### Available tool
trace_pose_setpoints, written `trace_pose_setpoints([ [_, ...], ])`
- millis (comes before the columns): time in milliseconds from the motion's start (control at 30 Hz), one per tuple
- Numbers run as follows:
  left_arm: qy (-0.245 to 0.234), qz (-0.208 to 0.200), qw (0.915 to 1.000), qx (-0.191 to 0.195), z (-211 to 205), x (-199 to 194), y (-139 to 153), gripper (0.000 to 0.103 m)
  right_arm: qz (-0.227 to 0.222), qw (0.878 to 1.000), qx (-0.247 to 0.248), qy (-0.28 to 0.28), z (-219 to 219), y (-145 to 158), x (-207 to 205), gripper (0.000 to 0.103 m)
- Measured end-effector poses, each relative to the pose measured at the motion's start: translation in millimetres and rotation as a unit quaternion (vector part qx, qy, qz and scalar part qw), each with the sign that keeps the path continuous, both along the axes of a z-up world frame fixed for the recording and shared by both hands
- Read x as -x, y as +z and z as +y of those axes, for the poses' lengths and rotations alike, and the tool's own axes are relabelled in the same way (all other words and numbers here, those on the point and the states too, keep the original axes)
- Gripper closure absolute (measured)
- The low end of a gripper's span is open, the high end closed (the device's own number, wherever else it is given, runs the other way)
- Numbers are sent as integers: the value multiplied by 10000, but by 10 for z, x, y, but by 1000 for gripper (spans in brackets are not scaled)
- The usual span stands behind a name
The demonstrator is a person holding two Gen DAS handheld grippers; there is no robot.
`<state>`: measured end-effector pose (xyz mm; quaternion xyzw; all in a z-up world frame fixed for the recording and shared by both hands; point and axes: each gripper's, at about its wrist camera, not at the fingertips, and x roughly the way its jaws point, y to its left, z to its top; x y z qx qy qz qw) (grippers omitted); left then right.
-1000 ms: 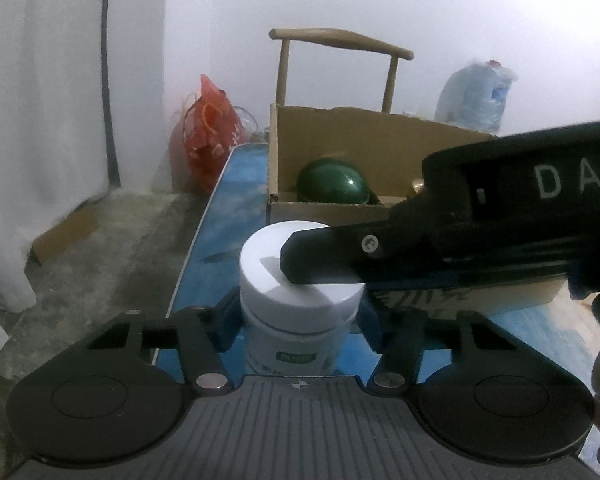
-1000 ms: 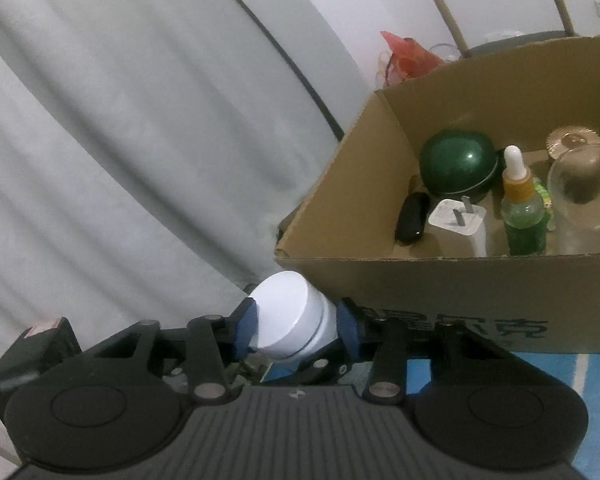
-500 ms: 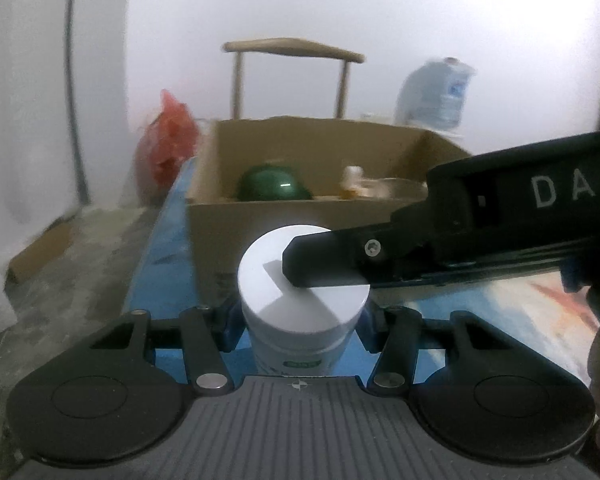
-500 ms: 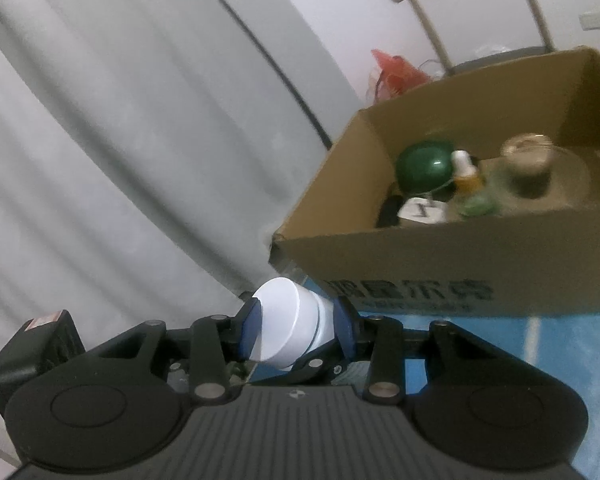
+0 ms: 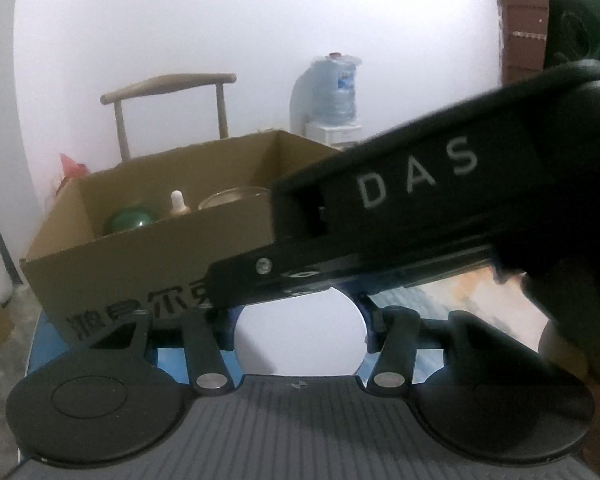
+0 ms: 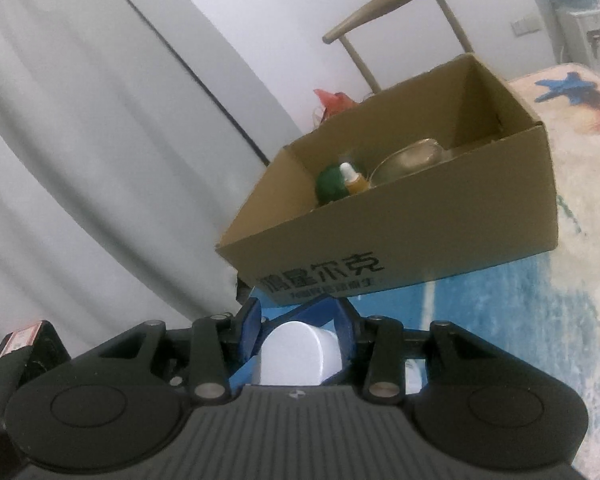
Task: Organize rigid objects
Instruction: 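Grasp the white pill bottle by its cap with the right gripper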
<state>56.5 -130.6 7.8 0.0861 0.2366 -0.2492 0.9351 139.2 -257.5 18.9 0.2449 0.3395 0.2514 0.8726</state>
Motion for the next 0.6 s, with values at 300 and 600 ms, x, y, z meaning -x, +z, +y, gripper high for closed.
trace_pose_setpoints([
  [300,177,29,9998,-115,30,29,-10,49,-84,9986,-487,-184,-294,-52,-39,60],
  [600,204,126,9994,-244,20,-22,-76,45,47,9981,-590,-149,-409,-123,-26,52],
])
